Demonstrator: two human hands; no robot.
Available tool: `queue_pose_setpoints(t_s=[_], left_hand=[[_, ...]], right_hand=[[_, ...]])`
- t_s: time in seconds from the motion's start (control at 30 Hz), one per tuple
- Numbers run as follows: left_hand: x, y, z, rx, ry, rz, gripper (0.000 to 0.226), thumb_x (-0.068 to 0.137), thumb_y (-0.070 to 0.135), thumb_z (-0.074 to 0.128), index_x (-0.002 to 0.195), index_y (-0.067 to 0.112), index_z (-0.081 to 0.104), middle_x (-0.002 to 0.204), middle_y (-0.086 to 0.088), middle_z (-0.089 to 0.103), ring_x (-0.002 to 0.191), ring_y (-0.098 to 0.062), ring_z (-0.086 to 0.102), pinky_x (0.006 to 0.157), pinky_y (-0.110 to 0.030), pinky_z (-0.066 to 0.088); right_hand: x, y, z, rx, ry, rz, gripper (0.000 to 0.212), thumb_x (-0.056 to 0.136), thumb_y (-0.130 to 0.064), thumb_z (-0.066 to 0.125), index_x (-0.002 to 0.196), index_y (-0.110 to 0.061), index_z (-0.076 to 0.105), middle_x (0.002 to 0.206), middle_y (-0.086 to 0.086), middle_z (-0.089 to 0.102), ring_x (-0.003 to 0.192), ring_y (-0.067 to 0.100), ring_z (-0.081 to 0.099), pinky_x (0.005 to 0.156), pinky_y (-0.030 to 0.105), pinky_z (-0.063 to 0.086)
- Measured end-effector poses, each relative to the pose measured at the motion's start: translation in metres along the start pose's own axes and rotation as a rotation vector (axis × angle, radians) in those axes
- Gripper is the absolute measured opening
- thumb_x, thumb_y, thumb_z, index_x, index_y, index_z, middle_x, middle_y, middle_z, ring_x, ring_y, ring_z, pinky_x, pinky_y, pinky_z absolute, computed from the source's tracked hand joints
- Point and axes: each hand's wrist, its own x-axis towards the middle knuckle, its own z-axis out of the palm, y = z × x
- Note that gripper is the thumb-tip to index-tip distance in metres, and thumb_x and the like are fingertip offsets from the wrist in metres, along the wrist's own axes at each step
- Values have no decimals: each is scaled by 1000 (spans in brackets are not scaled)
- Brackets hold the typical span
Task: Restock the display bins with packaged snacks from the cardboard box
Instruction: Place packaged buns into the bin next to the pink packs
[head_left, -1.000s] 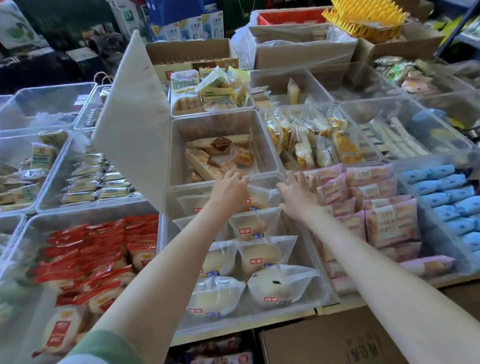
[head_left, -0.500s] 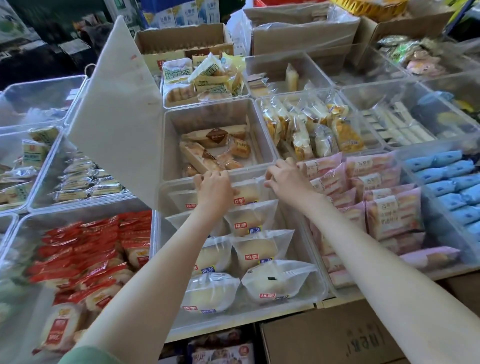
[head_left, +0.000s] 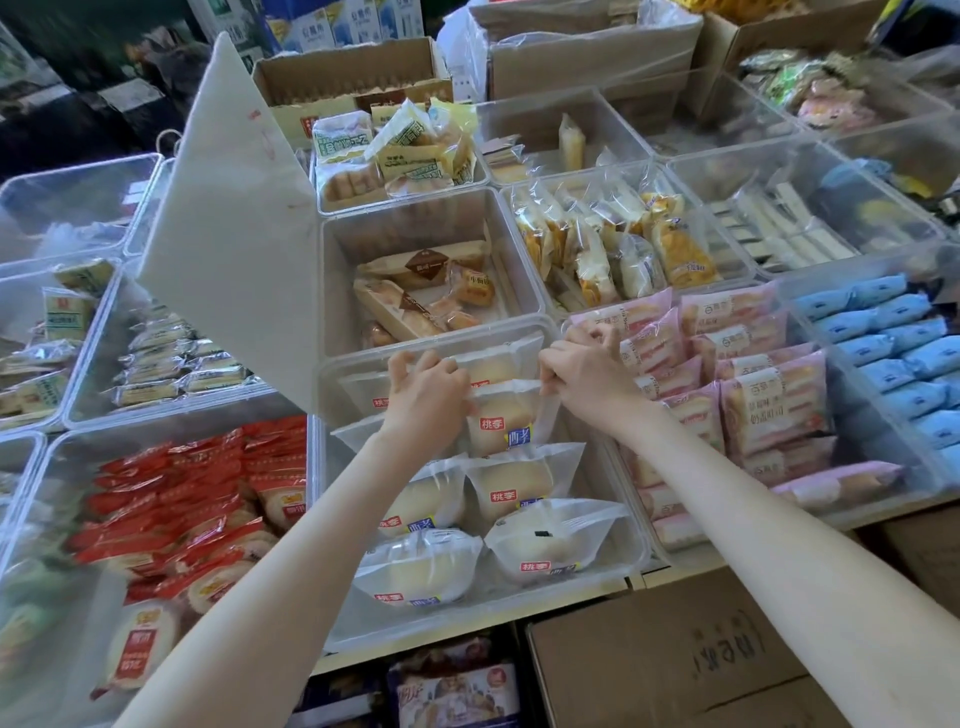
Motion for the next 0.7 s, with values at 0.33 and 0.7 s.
queue_pose_setpoints(t_s=[0.33,0.7], left_hand=[[-14,15,6,36,-9,-28,26,93,21,50,118,19,53,125,2,52,126,-20,39,109,-43,7],[-51,21,0,83,-175,185,21,95,30,48,108,23,62,116,9,59,124,-13,40,109,-44,2]], right_hand=[[-11,-8,2,-180,-184,-50,21,92,-19,49,112,-17,55,119,-2,51,125,20,33,102,39,6],[-66,1,1,-76,-197,-139,20,74,-1,70,72,-19,60,70,-14,59,92,11,45,88,33,17]])
